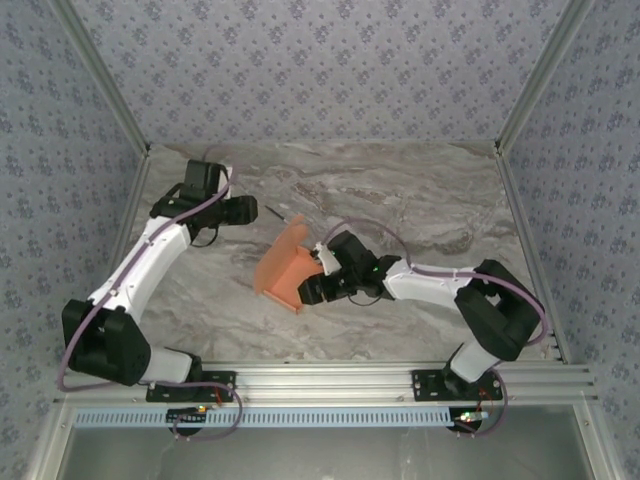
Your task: Fold the paper box
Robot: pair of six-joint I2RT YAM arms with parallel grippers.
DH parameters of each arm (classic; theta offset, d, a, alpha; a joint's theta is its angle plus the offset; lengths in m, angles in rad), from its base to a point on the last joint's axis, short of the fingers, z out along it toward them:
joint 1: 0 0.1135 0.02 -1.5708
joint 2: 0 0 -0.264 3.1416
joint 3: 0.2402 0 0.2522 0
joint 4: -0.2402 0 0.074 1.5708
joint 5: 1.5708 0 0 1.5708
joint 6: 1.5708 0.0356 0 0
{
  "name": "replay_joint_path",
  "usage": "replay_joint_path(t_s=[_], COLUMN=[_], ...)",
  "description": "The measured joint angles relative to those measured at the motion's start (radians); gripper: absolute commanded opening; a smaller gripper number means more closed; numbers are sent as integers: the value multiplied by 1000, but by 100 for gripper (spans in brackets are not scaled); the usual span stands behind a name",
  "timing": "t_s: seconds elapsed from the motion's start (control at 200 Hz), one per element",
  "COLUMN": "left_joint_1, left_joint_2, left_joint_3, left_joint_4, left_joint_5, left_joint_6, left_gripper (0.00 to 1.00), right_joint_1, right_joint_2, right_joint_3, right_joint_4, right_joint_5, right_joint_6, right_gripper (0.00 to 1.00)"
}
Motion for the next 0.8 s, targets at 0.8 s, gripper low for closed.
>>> replay_joint_path(t_s=[0.8], left_joint_1=[-3], left_joint_2=[674], left_joint_3=[290], left_joint_4=[163], left_joint_5=[142], left_joint_6=[-135], left_gripper=[64], right_joint_1=[-259], right_joint_2=[-188], right_joint_3=[-68], right_joint_4=[-203], right_joint_5=[90], right_joint_6=[-120], right_gripper=[59])
